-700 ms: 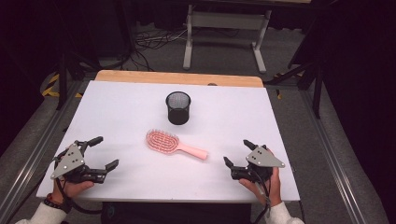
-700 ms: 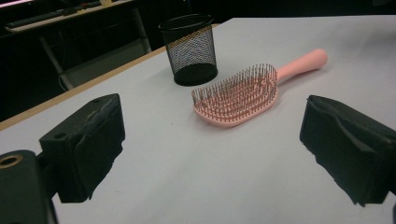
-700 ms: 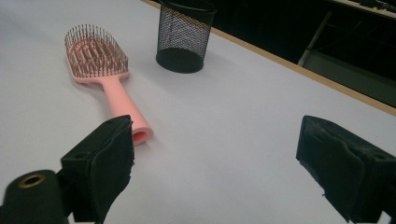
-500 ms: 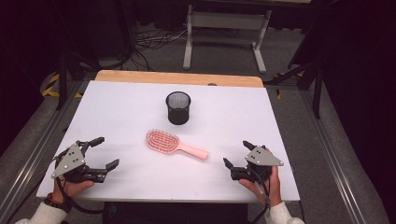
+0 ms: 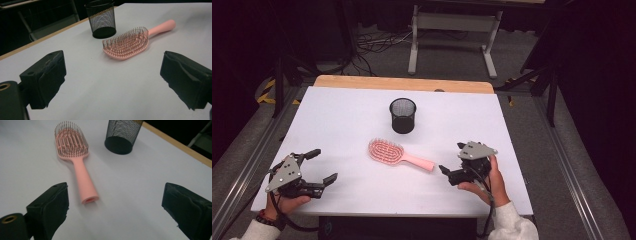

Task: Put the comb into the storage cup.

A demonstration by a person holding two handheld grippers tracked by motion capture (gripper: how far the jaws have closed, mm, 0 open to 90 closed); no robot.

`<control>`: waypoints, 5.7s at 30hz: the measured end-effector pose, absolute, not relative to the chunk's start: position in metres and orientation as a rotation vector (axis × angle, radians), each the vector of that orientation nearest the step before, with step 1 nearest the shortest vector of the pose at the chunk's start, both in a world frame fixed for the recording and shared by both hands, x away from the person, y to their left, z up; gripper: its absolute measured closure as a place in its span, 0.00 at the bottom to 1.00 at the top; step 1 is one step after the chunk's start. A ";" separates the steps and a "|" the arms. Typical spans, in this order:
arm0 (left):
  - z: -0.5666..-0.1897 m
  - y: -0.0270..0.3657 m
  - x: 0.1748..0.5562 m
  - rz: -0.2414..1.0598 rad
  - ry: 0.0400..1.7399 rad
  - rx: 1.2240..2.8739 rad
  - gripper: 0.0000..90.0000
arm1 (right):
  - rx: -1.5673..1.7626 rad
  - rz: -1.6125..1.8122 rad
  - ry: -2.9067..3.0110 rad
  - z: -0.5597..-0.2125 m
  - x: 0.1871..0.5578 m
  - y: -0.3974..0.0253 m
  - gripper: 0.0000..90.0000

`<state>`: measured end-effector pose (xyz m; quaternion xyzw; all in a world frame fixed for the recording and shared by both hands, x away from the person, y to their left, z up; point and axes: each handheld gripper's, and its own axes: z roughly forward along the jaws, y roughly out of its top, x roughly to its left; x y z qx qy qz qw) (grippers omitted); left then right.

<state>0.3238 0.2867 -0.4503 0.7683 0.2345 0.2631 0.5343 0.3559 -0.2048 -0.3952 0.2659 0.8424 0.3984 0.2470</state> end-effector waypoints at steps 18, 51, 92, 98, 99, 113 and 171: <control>-0.454 0.287 0.324 0.611 0.557 1.856 0.08 | 0.563 0.743 2.757 -0.409 0.429 -0.100 0.22; -0.457 0.283 0.325 0.559 0.525 1.883 0.11 | 0.458 0.295 3.016 -0.427 0.463 -0.041 0.77; -0.458 0.276 0.329 0.555 0.550 1.873 0.12 | 0.612 1.390 2.425 -0.413 0.423 -0.108 0.78; -0.453 0.269 0.334 0.557 0.545 1.856 0.12 | 0.597 1.466 2.364 -0.411 0.419 -0.107 0.78; -0.451 0.268 0.335 0.557 0.547 1.847 0.12 | 0.595 1.476 2.359 -0.411 0.418 -0.107 0.78; -0.393 0.198 0.369 0.500 0.544 1.674 0.16 | 0.571 1.523 2.258 -0.418 0.407 -0.098 0.78; -0.373 0.160 0.372 0.532 0.544 1.588 0.71 | 0.522 1.401 2.139 -0.434 0.385 -0.066 0.63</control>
